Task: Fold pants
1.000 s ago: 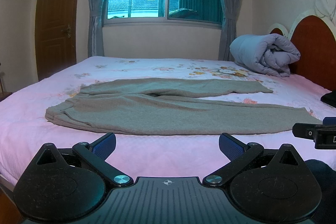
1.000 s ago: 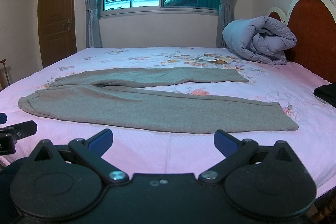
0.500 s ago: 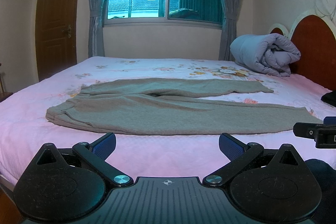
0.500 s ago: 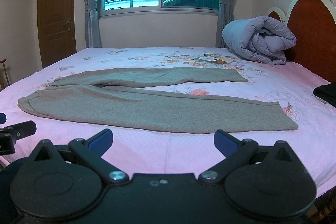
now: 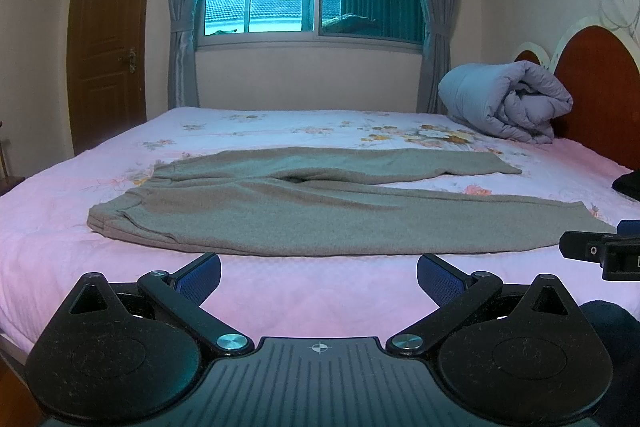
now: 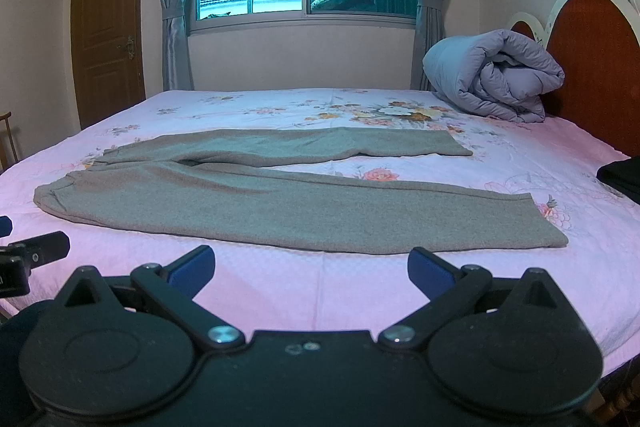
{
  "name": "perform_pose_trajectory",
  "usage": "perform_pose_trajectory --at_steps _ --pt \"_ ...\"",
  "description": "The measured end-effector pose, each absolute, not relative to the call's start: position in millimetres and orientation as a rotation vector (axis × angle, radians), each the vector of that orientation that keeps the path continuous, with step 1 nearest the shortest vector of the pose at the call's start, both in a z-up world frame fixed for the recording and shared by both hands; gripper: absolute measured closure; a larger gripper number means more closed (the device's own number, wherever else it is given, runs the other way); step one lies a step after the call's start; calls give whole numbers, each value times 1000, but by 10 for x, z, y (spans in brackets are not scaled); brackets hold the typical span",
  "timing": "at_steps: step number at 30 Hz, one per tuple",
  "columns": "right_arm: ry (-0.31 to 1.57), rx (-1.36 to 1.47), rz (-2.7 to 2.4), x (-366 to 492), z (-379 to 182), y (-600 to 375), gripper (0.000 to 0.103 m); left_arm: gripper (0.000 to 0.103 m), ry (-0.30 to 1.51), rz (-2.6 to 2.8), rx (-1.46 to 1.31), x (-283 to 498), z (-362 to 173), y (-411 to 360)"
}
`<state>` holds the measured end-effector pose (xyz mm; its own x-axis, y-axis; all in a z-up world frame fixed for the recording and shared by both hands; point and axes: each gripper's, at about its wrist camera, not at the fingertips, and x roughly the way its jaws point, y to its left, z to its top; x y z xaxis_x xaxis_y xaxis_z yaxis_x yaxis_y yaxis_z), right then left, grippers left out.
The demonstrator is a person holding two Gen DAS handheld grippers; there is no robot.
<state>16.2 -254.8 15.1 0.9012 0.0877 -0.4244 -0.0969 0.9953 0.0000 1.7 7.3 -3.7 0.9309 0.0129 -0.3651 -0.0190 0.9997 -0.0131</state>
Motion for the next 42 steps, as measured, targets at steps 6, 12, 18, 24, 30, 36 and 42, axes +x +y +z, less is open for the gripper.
perform_pose_trajectory --at_steps 6,12,18,24,30,36,42 --pt "439 -21 96 162 151 -2550 6 0 376 17 -14 13 -36 69" --pt "440 -20 96 162 150 -2549 6 0 378 16 -9 21 -41 55" --pt "439 -21 95 164 145 -2547 6 0 382 18 -3 33 -48 41" --pt "440 -21 95 167 144 -2548 6 0 383 19 -2 33 -47 40" --pt "441 -21 95 169 145 -2548 6 0 384 20 2 34 -48 31" --pt "440 -21 95 164 155 -2552 6 0 387 22 0 35 -49 32" --pt "449 14 131 227 171 -2638 6 0 441 26 -54 123 4 181"
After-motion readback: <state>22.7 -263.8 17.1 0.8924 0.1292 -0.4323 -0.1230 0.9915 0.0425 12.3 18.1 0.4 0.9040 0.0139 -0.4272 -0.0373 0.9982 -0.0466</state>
